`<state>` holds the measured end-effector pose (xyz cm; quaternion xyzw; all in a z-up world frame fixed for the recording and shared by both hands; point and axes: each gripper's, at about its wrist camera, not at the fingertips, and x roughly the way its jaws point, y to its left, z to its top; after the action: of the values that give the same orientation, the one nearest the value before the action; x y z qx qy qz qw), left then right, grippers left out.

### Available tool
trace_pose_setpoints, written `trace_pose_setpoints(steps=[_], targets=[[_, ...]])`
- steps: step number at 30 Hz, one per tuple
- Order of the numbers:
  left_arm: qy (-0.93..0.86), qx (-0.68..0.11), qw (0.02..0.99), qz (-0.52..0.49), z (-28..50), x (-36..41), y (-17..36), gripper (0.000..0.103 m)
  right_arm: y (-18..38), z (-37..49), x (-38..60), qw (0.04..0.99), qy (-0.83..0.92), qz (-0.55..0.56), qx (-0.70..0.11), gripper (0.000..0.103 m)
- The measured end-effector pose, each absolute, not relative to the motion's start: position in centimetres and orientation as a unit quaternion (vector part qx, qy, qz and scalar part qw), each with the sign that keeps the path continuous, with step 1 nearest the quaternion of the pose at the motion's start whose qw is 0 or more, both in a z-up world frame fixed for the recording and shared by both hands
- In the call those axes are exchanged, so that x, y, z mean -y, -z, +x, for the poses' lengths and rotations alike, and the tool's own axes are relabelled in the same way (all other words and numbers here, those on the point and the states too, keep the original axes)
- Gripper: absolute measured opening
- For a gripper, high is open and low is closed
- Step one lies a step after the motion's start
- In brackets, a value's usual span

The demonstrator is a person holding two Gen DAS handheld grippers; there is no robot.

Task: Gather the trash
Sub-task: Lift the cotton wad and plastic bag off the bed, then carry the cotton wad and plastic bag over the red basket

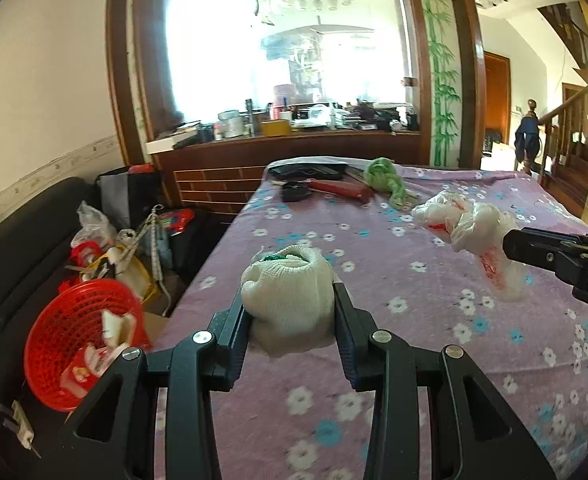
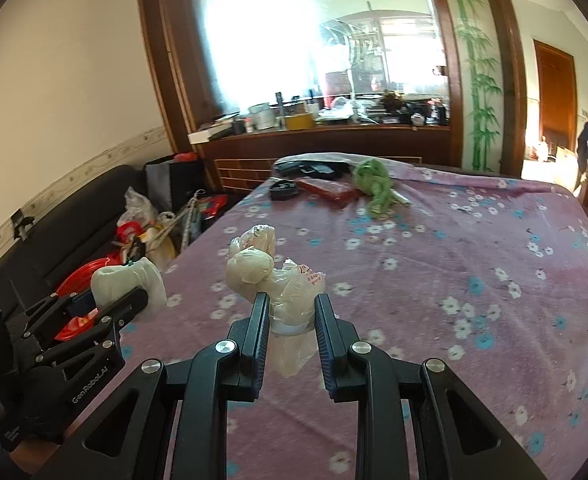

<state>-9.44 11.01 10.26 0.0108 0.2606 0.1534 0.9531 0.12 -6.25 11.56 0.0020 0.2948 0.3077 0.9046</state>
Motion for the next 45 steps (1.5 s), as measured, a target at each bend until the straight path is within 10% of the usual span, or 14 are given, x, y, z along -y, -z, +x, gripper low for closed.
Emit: trace_pose_setpoints(steps=[45], targets=[[-0.309, -0.252, 0.908, -0.126, -19.4, -32.8, -8.3, 0.037, -11.0, -4.8, -16.1, 0.83, -0.437, -0.078, -0.339, 0.025]])
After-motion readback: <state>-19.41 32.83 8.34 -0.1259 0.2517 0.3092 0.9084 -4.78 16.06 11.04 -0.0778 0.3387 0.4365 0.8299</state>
